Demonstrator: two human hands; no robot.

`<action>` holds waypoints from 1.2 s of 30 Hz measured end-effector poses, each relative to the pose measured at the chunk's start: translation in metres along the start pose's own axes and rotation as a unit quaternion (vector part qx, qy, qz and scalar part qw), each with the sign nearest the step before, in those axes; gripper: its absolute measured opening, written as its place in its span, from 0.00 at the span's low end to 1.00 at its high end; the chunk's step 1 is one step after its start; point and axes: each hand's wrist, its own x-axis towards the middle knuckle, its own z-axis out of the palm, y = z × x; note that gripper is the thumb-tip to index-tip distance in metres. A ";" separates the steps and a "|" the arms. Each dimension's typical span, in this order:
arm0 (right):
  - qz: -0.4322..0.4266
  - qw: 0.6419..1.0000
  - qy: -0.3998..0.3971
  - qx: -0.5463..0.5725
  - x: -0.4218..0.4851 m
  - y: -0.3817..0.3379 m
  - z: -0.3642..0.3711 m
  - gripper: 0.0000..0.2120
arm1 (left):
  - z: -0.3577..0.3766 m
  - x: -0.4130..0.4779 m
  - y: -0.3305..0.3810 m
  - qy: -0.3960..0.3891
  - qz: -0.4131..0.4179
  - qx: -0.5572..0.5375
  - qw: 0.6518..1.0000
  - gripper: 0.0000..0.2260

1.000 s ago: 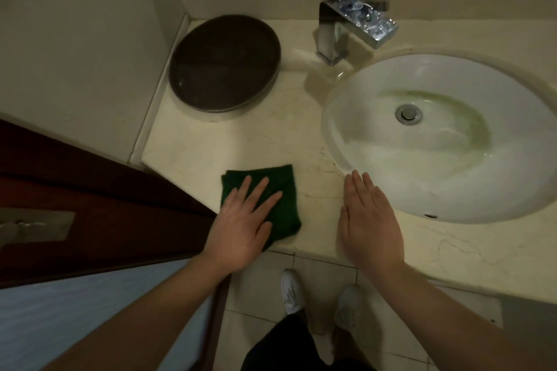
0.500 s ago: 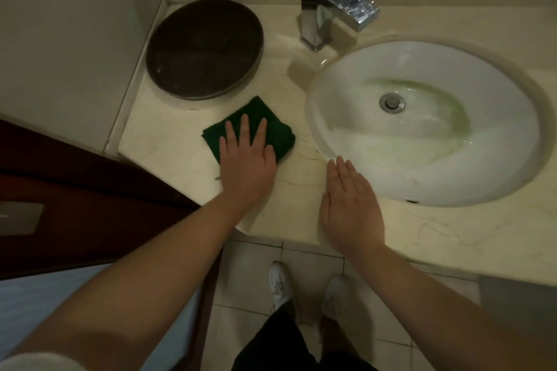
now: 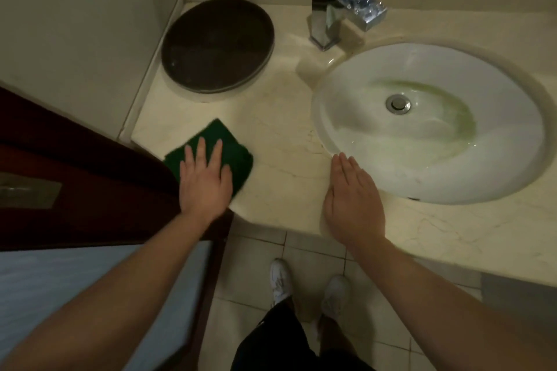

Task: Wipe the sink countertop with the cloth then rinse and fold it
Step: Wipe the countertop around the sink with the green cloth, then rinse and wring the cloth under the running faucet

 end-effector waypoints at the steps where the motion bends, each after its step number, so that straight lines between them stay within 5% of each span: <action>1: -0.003 1.000 0.004 -0.001 0.000 0.000 0.001 0.27 | -0.002 0.013 0.001 -0.002 -0.018 -0.011 1.000 0.26; 10: -0.014 0.999 0.004 0.040 -0.002 0.003 0.001 0.26 | 0.014 -0.034 0.070 0.041 0.023 -0.027 0.999 0.27; 15: 0.004 0.978 0.009 0.211 -0.008 0.023 -0.021 0.24 | 0.023 -0.084 0.131 0.012 0.066 -0.048 0.997 0.27; 22: 0.110 0.969 0.044 0.216 -0.027 0.051 -0.055 0.20 | 0.021 -0.111 0.229 -0.084 0.254 -0.053 0.962 0.33; 25: 0.155 0.975 0.024 0.156 -0.029 0.061 -0.056 0.20 | 0.012 -0.104 0.223 -0.081 0.288 -0.119 0.947 0.26; 30: 0.150 0.987 -0.028 0.047 -0.025 0.064 -0.051 0.19 | -0.003 -0.098 0.170 -0.051 0.192 -0.329 0.923 0.15; 36: 0.144 0.976 -0.009 0.161 -0.015 0.046 -0.068 0.07 | -0.027 -0.090 0.154 -0.048 0.086 -0.369 0.924 0.13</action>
